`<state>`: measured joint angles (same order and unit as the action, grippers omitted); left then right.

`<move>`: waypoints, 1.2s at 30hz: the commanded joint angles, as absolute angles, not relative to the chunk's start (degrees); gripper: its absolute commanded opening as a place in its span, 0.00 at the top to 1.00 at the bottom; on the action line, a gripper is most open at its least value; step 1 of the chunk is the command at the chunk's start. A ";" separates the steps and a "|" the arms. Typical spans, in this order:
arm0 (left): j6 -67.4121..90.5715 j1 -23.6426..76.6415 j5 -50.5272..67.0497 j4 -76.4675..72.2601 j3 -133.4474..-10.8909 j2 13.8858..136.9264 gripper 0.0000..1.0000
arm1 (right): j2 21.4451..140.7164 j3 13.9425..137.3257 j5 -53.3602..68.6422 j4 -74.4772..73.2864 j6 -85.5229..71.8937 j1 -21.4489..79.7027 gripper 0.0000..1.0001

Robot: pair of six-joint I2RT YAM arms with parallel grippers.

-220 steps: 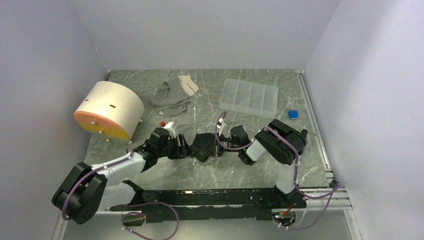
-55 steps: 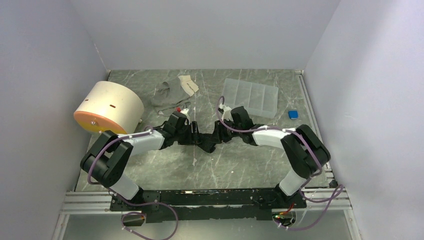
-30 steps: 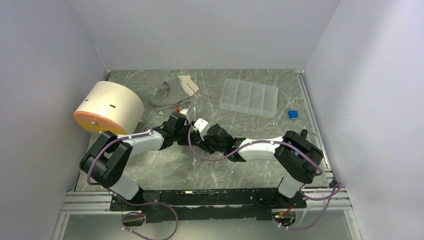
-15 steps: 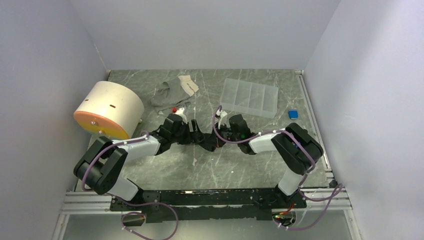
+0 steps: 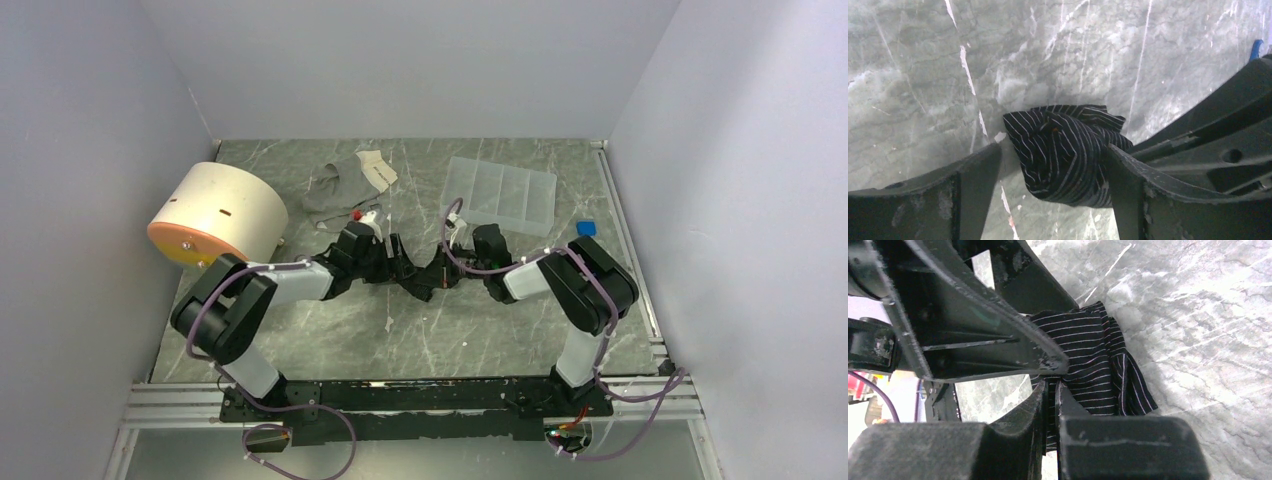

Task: Roll the underwear
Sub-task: Roll the underwear to the center of the board.

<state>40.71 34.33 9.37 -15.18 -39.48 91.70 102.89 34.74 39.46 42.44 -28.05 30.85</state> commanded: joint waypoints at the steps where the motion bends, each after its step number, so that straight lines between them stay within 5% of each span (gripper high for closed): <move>1: 43.18 34.54 9.09 -14.15 -42.28 95.28 0.21 | 106.34 32.27 38.27 37.18 -28.87 28.56 0.90; 5: 43.77 34.58 8.53 -10.68 -45.06 98.18 0.34 | 105.11 33.69 38.34 34.12 -26.89 28.46 0.80; 10: 43.65 34.95 7.38 -7.35 -47.01 99.63 0.38 | 98.65 36.71 35.42 23.34 -19.26 28.96 0.61; 16: 43.09 35.19 6.43 -3.60 -48.91 100.35 0.40 | 89.69 40.77 16.49 9.46 -4.73 36.86 0.53; 18: 42.85 35.22 6.21 -2.82 -49.40 100.63 0.40 | 87.69 40.89 9.18 8.76 -0.67 41.28 0.43; 29: 42.24 35.24 6.49 -1.06 -50.80 101.43 0.41 | 84.13 38.45 -7.09 16.33 9.43 53.71 0.40; 36: 42.11 35.24 6.92 -1.08 -50.74 101.47 0.43 | 89.88 41.20 -5.28 14.20 5.17 54.09 0.51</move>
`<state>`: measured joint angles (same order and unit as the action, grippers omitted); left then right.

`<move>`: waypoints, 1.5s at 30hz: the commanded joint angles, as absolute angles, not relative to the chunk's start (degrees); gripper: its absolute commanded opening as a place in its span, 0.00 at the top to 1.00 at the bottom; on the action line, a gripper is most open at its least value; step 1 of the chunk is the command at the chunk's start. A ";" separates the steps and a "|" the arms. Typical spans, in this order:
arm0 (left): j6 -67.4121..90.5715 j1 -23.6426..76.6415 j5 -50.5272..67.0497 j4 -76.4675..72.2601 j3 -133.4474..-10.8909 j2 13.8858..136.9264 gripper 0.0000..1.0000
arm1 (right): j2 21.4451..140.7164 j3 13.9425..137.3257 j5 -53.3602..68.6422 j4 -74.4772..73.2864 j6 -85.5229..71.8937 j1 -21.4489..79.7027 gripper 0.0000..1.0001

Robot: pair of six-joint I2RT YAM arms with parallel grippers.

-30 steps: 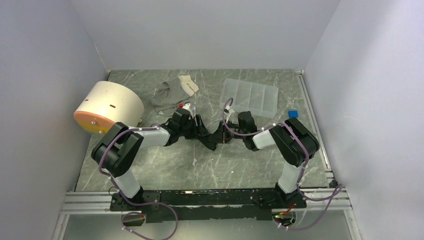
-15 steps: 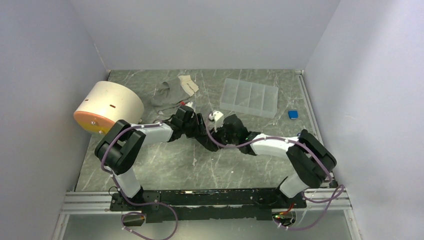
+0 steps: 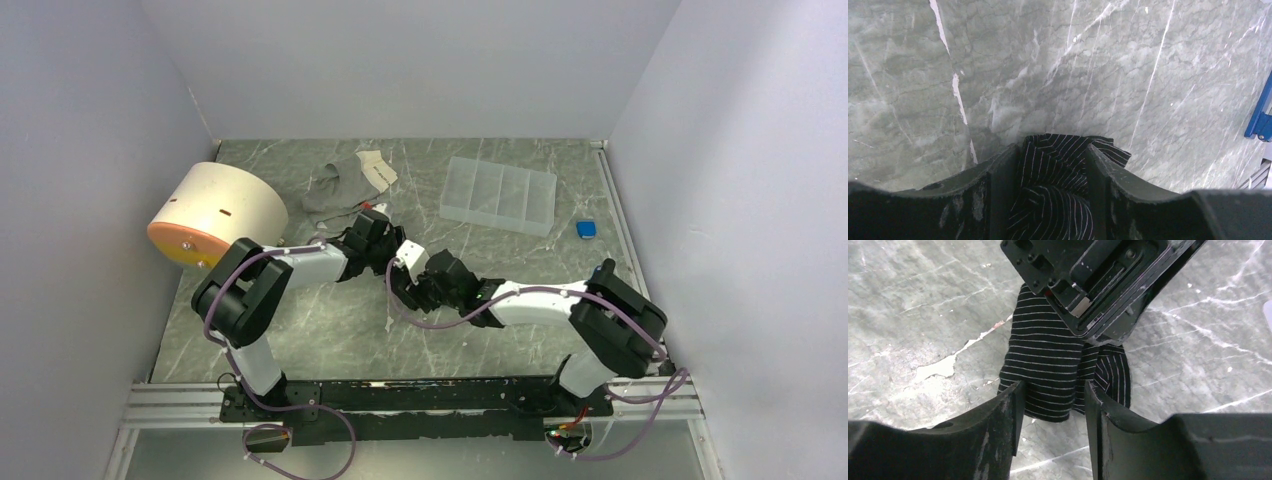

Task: Roll the underwear
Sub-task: Roll the underwear to the center of the board.

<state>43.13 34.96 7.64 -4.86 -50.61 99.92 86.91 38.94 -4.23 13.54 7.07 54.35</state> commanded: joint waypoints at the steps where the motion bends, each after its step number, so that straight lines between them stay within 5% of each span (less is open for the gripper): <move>1: 41.98 35.24 6.83 -1.06 -50.65 101.28 0.43 | 90.71 41.03 -4.57 14.50 3.82 53.68 0.55; 9: 40.02 35.10 5.01 2.11 -51.97 98.08 0.33 | 91.94 37.08 11.09 20.36 -8.06 46.01 0.87; 14: 39.66 33.82 4.48 4.00 -53.40 94.42 0.22 | 92.91 33.42 23.83 26.55 -13.70 39.38 0.92; 21: 40.31 32.51 5.38 2.93 -51.47 86.98 0.10 | 96.77 31.92 27.90 29.53 -18.27 36.22 0.94; 31: 43.22 33.26 11.56 -4.08 -43.48 83.96 0.19 | 99.37 29.47 26.69 32.23 -24.71 32.39 0.95; 45: 41.79 37.52 6.96 -0.87 -49.75 95.26 0.26 | 98.13 27.92 26.60 32.78 -27.28 30.98 0.92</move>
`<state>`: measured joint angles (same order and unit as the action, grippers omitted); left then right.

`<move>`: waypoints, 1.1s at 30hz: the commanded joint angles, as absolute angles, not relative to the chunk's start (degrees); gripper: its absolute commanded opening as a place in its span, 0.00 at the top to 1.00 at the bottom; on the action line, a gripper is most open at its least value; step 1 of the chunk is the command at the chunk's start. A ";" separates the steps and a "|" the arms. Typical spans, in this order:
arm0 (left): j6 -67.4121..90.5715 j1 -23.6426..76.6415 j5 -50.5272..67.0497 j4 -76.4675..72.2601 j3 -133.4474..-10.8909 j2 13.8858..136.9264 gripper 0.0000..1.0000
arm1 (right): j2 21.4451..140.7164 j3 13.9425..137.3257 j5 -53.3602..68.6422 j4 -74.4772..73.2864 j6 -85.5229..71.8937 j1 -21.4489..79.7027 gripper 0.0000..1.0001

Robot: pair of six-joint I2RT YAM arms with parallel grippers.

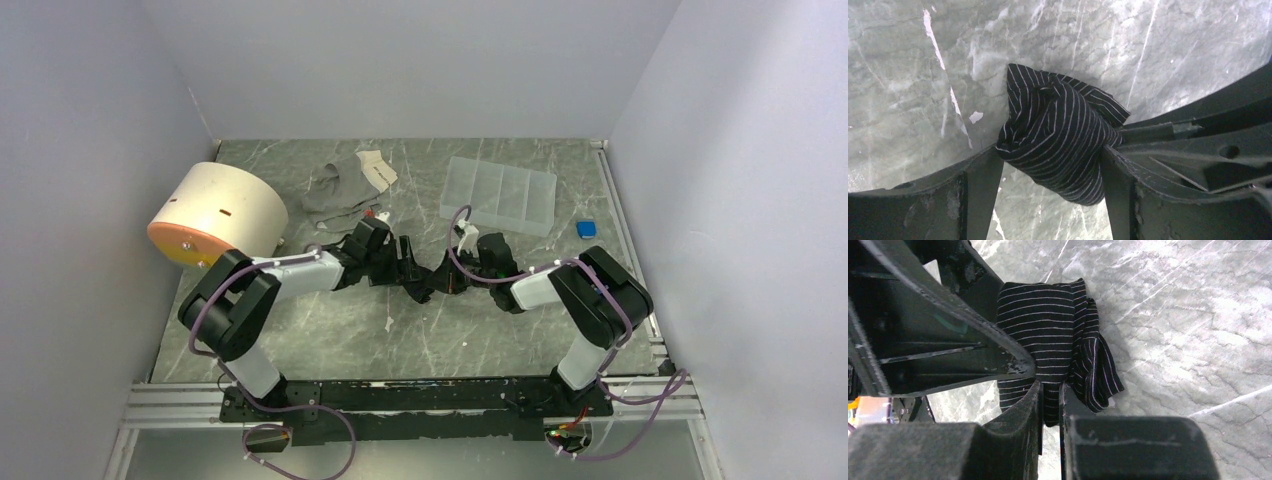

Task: Roll the underwear
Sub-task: Roll the underwear to the center of the board.

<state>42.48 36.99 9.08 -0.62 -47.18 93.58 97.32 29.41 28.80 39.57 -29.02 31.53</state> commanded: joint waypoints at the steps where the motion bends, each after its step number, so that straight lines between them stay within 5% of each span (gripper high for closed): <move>1: 41.79 37.61 6.68 -0.80 -50.01 95.73 0.27 | 97.69 28.27 26.62 31.94 -26.91 31.02 0.91; 13: 41.71 39.25 4.58 1.39 -51.59 98.00 0.36 | 85.16 36.87 19.09 12.07 -14.04 33.73 0.58; 24: 41.95 39.22 4.38 2.45 -52.40 98.43 0.37 | 82.14 39.29 -1.90 12.46 -8.72 48.03 0.51; 33: 42.58 39.28 5.53 2.24 -52.30 98.56 0.37 | 88.85 39.06 -7.28 17.01 -7.60 51.74 0.50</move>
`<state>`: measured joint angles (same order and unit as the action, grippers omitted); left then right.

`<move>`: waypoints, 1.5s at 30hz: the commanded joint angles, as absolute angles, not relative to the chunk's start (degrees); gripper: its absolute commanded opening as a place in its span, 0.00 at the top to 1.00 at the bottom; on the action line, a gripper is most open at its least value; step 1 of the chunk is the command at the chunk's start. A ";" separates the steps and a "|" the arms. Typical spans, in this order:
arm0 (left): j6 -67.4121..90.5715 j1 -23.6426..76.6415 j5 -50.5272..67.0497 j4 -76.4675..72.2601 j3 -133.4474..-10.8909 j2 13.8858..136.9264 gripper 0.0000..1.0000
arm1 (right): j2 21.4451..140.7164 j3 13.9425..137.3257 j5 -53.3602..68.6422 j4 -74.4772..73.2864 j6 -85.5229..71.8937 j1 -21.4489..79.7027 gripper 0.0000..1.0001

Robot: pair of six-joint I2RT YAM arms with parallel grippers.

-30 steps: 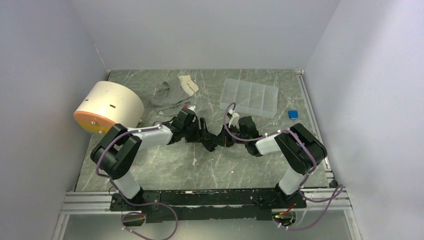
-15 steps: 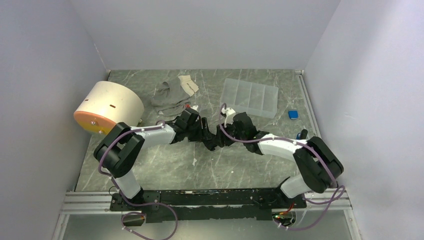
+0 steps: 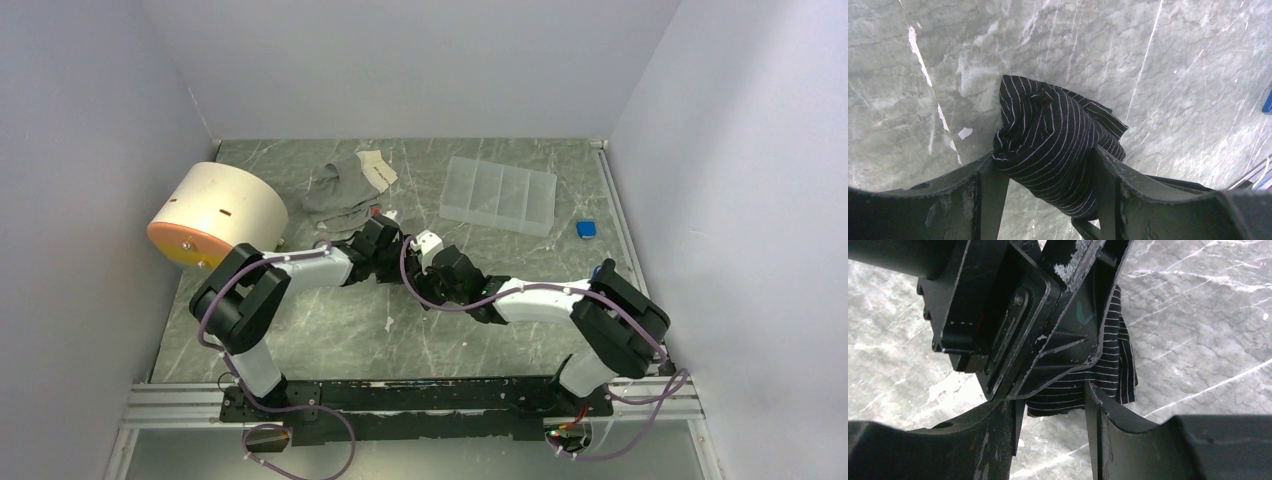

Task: Roll the underwear
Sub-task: Roll the underwear to the center of the board.

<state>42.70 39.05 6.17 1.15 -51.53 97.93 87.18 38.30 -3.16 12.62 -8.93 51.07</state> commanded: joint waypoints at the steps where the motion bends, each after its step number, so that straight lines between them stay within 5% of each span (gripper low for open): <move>1: 42.54 39.23 5.42 2.25 -52.36 98.53 0.37 | 89.33 39.23 -7.70 16.75 -7.68 51.76 0.53; 6: 42.76 39.22 5.69 2.56 -52.31 97.82 0.33 | 89.34 37.41 -7.82 17.92 -8.54 51.65 0.86; 9: 42.76 39.01 5.00 3.47 -52.89 96.83 0.24 | 89.22 36.28 -4.76 17.79 -9.67 50.57 0.93; 13: 43.06 37.85 4.93 2.09 -52.56 94.63 0.11 | 88.32 32.24 4.79 21.81 -13.25 46.21 0.94; 19: 42.77 36.65 5.65 -3.24 -52.00 93.64 0.06 | 87.75 27.19 16.96 30.15 -18.73 38.34 0.94; 29: 41.31 37.86 5.26 -5.12 -56.02 101.96 0.23 | 90.94 24.93 26.00 36.64 -22.92 31.28 0.92; 34: 42.44 38.24 4.38 -3.46 -57.48 104.80 0.40 | 90.56 27.34 26.37 32.43 -21.87 30.81 0.78; 45: 44.04 38.94 1.27 4.85 -62.21 107.15 0.44 | 79.75 36.19 10.75 13.28 -12.35 33.86 0.34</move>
<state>43.22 38.63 4.08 -0.16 -60.14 105.89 83.15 32.05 20.08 20.25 -17.65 31.70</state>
